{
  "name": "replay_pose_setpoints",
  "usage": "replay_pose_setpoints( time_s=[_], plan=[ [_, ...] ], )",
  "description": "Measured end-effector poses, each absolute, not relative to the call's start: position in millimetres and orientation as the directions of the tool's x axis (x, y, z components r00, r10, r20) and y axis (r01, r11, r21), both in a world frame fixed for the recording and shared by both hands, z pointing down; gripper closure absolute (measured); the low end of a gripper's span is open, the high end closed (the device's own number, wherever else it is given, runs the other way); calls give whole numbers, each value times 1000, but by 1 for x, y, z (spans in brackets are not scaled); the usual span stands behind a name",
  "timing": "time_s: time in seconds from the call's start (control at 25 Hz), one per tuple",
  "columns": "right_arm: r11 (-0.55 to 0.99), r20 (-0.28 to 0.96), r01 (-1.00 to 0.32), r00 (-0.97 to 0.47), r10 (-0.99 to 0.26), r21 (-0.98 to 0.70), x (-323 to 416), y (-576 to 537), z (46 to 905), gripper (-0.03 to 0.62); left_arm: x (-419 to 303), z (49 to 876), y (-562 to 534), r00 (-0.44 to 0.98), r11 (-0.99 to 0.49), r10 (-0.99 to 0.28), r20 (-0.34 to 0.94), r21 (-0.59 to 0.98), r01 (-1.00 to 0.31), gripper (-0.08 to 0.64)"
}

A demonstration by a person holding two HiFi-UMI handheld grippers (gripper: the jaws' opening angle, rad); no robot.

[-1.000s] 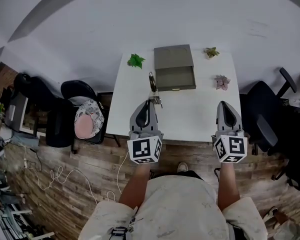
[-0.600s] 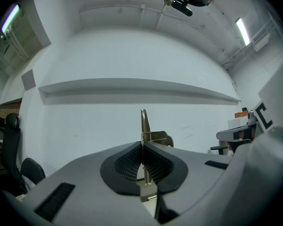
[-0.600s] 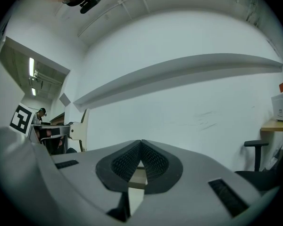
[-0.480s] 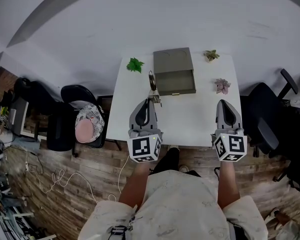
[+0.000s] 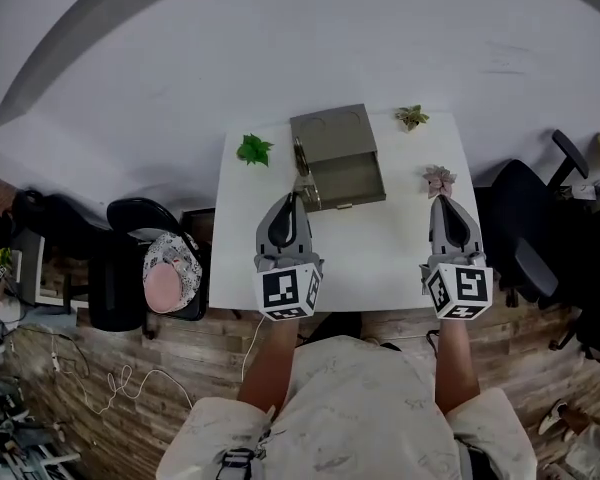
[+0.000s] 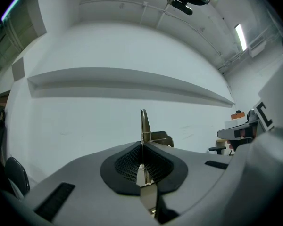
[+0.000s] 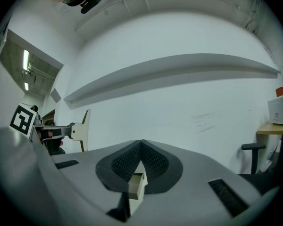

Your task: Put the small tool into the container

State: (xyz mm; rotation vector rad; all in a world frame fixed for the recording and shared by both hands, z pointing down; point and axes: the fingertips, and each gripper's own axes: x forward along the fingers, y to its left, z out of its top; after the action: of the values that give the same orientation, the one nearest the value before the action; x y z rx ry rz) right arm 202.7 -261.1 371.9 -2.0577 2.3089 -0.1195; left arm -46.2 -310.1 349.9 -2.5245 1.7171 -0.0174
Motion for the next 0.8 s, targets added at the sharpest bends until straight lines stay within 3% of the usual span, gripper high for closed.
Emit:
replay_pose_setpoints(
  time_s=[0.8],
  plan=[
    [31,91,-997,-38,-995,-77,195,-318,394,577,-43,374,-393,471,-471,-882,27,-98,-877,551]
  ],
)
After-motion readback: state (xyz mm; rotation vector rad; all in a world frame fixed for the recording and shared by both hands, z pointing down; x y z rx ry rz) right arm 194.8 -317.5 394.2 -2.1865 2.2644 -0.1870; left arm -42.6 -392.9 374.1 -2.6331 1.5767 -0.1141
